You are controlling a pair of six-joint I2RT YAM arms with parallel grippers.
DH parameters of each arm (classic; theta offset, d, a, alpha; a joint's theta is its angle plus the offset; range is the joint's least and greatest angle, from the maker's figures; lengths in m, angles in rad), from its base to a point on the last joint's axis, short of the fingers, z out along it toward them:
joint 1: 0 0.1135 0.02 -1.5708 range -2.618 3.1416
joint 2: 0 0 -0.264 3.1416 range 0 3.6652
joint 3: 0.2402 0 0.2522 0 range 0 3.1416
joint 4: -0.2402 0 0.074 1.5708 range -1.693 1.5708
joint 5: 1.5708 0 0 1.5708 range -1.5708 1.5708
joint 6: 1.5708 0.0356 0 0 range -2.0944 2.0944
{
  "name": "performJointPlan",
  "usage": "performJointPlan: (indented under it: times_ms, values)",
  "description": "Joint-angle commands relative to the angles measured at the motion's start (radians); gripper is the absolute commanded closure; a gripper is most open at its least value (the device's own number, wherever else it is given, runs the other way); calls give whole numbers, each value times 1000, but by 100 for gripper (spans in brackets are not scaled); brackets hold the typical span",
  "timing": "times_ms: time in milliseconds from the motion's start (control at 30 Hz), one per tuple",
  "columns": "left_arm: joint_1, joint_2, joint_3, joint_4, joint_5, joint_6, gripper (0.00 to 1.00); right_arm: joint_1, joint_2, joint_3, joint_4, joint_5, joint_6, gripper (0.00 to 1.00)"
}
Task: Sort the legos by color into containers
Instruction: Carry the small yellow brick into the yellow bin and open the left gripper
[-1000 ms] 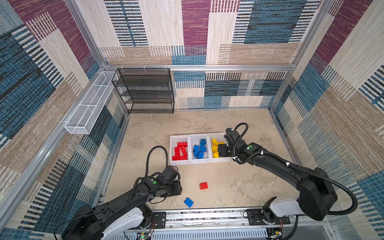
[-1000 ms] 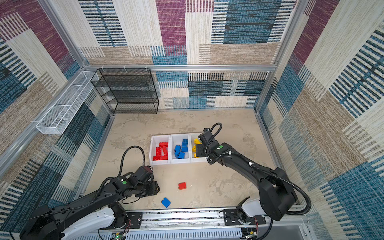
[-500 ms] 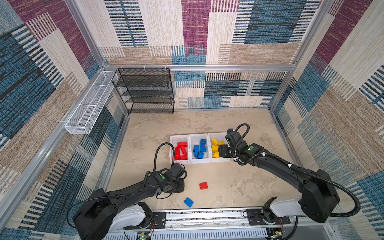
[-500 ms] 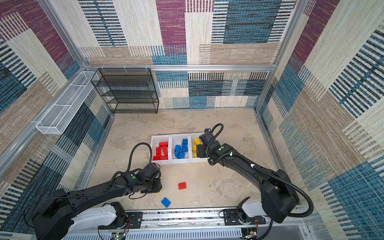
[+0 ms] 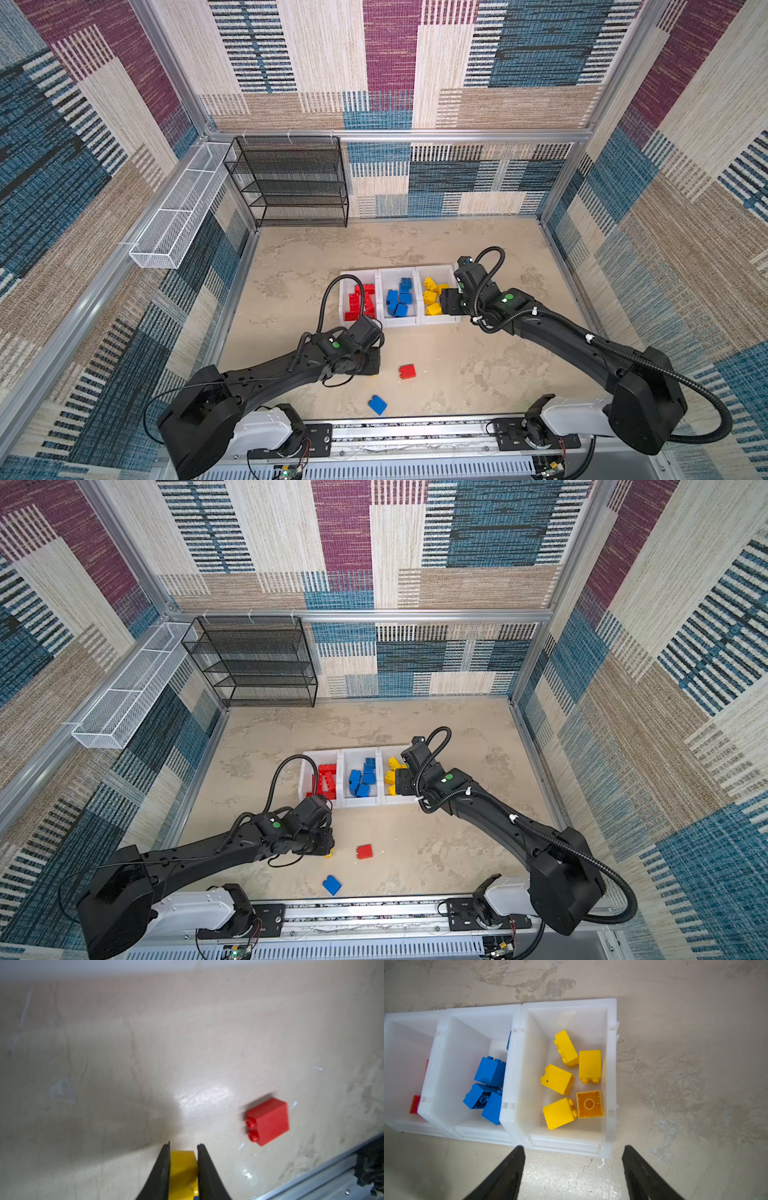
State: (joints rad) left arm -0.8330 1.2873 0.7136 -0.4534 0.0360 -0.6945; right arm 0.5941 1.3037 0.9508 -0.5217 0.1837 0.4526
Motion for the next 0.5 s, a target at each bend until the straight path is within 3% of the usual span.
performJointPlan:
  times_ms: [0, 200, 467]
  values:
    - [6, 78, 135, -1, -2, 149, 77, -13, -43, 1, -9, 19, 19, 23]
    - [36, 325, 474, -4, 49, 279, 78, -31, -136, -29, -51, 40, 42, 24]
    - [56, 651, 894, -67, 116, 353, 77, -34, -268, -95, -104, 54, 101, 24]
